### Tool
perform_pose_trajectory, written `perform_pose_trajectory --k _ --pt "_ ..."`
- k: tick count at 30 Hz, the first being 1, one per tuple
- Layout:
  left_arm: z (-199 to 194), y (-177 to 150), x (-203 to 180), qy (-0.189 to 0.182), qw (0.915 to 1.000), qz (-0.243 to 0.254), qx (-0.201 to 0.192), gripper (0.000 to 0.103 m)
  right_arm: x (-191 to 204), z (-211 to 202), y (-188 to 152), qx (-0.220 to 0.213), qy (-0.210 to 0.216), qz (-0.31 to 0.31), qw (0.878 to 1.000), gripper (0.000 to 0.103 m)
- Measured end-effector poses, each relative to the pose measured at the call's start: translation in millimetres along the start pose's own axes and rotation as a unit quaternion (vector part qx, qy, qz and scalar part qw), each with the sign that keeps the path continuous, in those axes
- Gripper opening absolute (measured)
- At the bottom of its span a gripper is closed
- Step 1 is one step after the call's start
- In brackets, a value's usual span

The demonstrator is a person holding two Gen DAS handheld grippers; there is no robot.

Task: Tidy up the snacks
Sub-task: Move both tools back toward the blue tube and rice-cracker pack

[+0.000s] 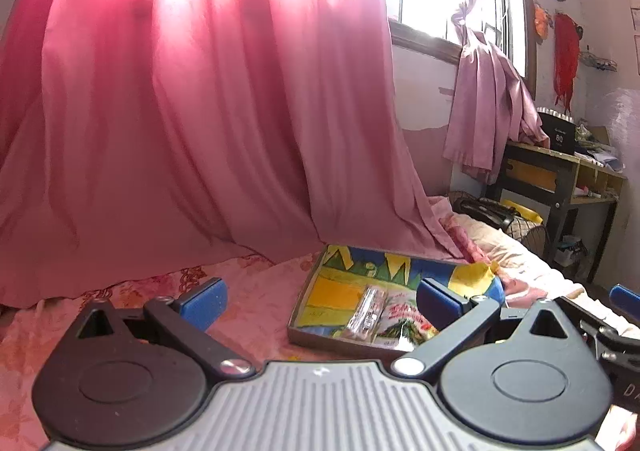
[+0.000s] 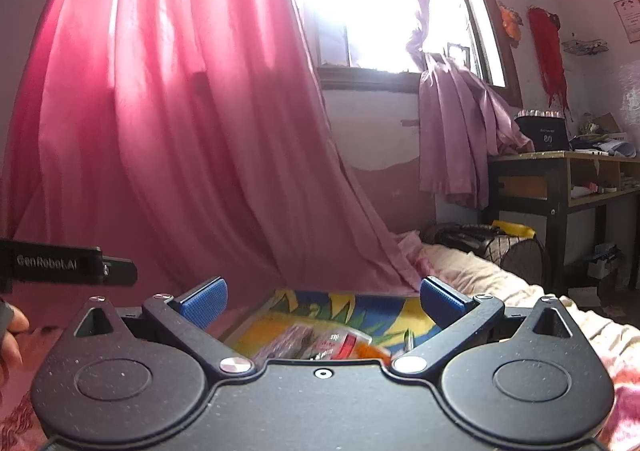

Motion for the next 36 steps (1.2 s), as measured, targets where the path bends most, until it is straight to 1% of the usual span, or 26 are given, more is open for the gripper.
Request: perform_pose_trajectory --k 8,15,19,25,28,30,36 --pt "-18.3 -26.8 25.0 -0.005 0.9997 0.008 0.021 0.103 21.8 -21.7 -27.4 0.039 -0.003 -0.008 0.999 0.102" --pt "-19.7 -64.8 49.6 -0.001 0.9979 0.015 0.063 0.103 42.2 -31.3 -56.7 0.095 0.004 -0.020 0.995 0.102" --pt "-14.5 -81.9 55.0 -0.006 0.9960 0.025 0.086 0.103 55.6 -31.2 -74.7 0.130 0.010 -0.034 0.991 0.102" --pt "2.3 -102.0 56.6 -0.030 0.9911 0.040 0.123 0.103 70.6 -20.0 -100.7 0.183 0.017 -0.063 0.981 0.102" --pt "14.8 -113.8 55.4 -0.060 0.9853 0.042 0.154 0.103 70.9 -12.7 -109.8 0.204 0.015 -0.067 0.977 0.102" --pt "22.7 -121.1 55.4 -0.072 0.9817 0.048 0.170 0.103 69.6 -7.9 -115.6 0.215 0.013 -0.067 0.974 0.102" --pt "39.9 -135.9 57.5 -0.086 0.9766 0.064 0.187 0.103 71.1 4.9 -132.2 0.251 0.007 -0.072 0.965 0.102"
Point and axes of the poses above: each gripper's, at about its wrist camera, not at the fingertips, and z roughly the way its jaws point, x to its left, y to its top, the point moved 6 cm from there along z, roughly the way its jaws point, and after that the axes turned 4 degrees about z, right-handed, at the moved point
